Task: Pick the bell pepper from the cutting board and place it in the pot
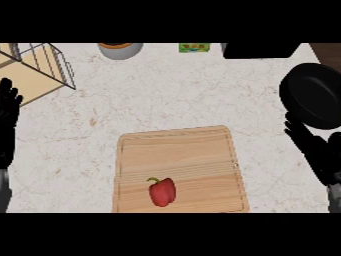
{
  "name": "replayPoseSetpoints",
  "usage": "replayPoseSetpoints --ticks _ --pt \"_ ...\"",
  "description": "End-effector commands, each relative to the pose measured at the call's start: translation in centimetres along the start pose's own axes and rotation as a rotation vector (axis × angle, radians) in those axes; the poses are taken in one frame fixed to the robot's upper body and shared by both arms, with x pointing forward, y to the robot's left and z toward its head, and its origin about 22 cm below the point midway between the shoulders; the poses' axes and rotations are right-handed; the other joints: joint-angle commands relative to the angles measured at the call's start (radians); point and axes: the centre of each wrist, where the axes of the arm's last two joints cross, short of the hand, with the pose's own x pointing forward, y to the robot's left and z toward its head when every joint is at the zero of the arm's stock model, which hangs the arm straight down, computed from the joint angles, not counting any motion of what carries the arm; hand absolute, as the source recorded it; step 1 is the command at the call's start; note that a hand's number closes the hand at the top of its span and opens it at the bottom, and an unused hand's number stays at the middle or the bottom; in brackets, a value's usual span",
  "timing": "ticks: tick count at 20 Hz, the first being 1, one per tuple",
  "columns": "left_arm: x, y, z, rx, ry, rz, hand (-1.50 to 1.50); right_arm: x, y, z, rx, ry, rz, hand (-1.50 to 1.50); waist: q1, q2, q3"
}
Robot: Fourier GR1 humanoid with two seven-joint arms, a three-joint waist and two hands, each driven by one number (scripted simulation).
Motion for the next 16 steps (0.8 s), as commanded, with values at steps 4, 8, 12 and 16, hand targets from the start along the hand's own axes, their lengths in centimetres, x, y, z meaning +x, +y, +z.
replayPoseSetpoints --ticks 4,8,12,16 --pt "2.9 -3.6 -0.6 -0.155 -0.138 0.120 0.00 12.4 8.0 -2.4 0.603 -0.496 0.087 1.50 0.114 0.008 0.017" --pt "2.9 -6.2 0.2 -0.251 -0.123 0.213 0.00 21.4 6.8 -1.1 0.531 -0.844 0.586 1.50 0.112 -0.001 0.010" --pt "2.8 -7.2 0.4 -0.258 -0.141 0.257 0.00 21.1 9.4 -2.1 0.786 -1.017 0.613 -1.50 0.089 0.026 0.020" --pt "0.9 -7.2 -0.1 -0.261 -0.129 0.250 0.00 22.0 9.7 -2.5 0.875 -1.135 0.671 -1.50 0.082 0.023 0.020"
